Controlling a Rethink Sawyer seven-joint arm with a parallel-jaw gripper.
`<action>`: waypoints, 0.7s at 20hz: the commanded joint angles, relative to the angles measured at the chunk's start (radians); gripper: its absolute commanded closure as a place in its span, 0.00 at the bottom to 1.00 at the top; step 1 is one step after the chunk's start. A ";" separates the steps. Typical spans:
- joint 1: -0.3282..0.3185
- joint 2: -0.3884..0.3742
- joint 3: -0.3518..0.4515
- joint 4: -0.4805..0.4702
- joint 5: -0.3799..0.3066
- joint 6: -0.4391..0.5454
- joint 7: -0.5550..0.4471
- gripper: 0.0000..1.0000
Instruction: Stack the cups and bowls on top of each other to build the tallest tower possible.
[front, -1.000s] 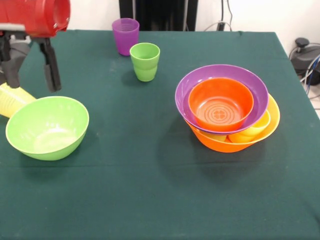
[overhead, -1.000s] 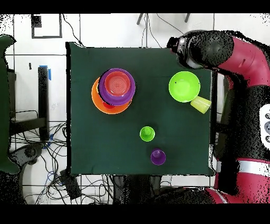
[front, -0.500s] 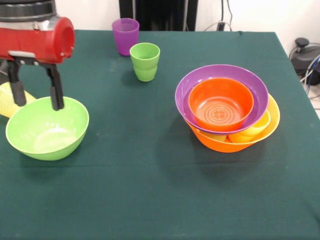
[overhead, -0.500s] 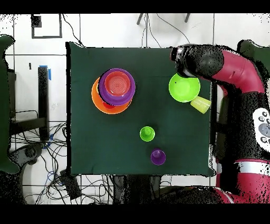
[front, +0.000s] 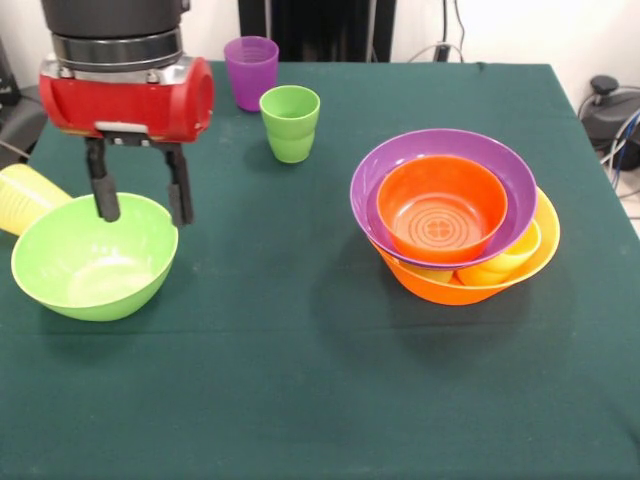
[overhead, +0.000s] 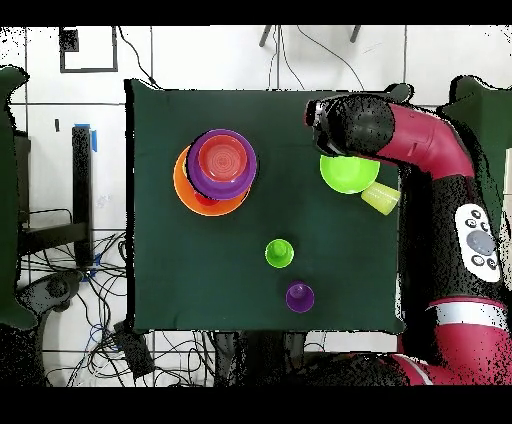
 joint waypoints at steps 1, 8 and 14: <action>0.039 0.014 0.065 0.096 -0.056 -0.044 -0.074 0.00; 0.022 0.045 0.075 0.096 -0.072 -0.087 -0.091 0.00; 0.014 0.077 0.076 0.084 -0.086 -0.119 -0.103 0.00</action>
